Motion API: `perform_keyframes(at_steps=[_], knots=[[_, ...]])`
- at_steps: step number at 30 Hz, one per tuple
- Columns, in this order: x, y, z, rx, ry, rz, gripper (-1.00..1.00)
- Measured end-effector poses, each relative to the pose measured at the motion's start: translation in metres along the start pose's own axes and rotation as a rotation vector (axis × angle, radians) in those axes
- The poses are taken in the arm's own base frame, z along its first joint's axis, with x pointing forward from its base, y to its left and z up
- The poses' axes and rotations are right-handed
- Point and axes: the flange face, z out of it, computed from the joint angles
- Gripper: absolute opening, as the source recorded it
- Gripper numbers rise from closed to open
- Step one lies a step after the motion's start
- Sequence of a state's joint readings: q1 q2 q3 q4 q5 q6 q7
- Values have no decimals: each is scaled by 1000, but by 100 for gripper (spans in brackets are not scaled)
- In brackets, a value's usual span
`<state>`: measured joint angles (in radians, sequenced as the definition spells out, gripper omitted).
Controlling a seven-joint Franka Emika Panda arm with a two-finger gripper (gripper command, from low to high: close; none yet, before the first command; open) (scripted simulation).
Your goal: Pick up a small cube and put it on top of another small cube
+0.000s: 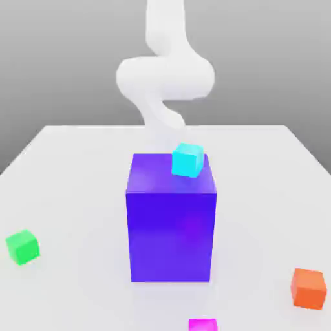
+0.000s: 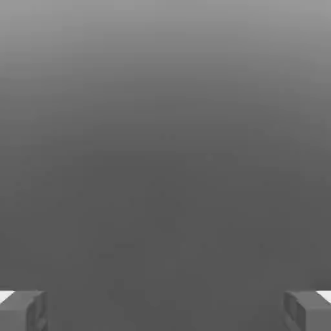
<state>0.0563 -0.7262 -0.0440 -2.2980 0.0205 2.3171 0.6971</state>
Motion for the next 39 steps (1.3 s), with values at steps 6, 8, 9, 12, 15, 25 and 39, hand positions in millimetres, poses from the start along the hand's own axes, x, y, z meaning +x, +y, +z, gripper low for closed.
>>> perform_keyframes(at_steps=[6, 8, 9, 12, 15, 25, 39], knots=[[-1, 0, 91, 6, -171, -208, 0], [-5, 0, 120, 9, -222, -275, 0], [-8, 1, 135, 11, -247, -309, 0], [-19, 4, 178, 16, -318, -410, 0], [-34, 8, 220, 20, -385, -512, 0], [-100, 34, 345, 29, -581, -865, 0], [-189, 110, 465, -7, -805, -1400, 0]])
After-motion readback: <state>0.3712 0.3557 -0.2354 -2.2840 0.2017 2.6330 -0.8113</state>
